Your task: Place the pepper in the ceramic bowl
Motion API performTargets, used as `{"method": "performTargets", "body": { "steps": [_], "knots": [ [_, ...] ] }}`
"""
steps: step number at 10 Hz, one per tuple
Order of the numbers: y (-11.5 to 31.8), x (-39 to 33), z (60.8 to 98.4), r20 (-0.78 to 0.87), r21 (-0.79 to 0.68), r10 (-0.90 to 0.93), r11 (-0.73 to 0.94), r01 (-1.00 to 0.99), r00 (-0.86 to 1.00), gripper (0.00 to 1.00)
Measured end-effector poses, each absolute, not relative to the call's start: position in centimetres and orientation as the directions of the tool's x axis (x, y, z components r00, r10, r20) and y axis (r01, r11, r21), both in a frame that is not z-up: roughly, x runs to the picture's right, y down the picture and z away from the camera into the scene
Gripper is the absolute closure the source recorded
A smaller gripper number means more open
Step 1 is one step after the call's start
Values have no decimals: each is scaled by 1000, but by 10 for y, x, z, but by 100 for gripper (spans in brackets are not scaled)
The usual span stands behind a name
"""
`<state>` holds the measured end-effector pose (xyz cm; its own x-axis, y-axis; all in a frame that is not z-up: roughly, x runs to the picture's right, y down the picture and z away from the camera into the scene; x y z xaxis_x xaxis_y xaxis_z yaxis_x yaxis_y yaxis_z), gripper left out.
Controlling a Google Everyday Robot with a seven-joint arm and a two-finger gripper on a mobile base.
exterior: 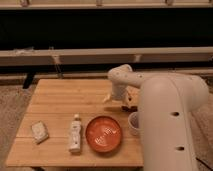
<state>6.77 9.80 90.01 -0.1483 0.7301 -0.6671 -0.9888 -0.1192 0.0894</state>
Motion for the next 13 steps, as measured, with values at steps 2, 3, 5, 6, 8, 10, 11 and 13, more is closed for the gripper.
{"method": "performTargets", "body": {
  "steps": [2, 3, 5, 6, 8, 10, 11, 13],
  "knots": [
    [94, 71, 898, -644, 136, 744, -119, -984, -179, 8],
    [92, 76, 898, -630, 167, 748, -131, -977, -208, 8],
    [90, 88, 900, -611, 229, 742, -167, -959, -275, 8],
    [91, 96, 903, -607, 252, 732, -191, -949, -309, 8],
    [96, 118, 909, -612, 296, 689, -256, -920, -389, 8],
    [102, 140, 916, -625, 327, 634, -317, -890, -455, 8],
    [103, 145, 917, -631, 333, 617, -334, -882, -471, 8],
    [108, 154, 920, -644, 344, 580, -364, -866, -499, 8]
  ]
}}
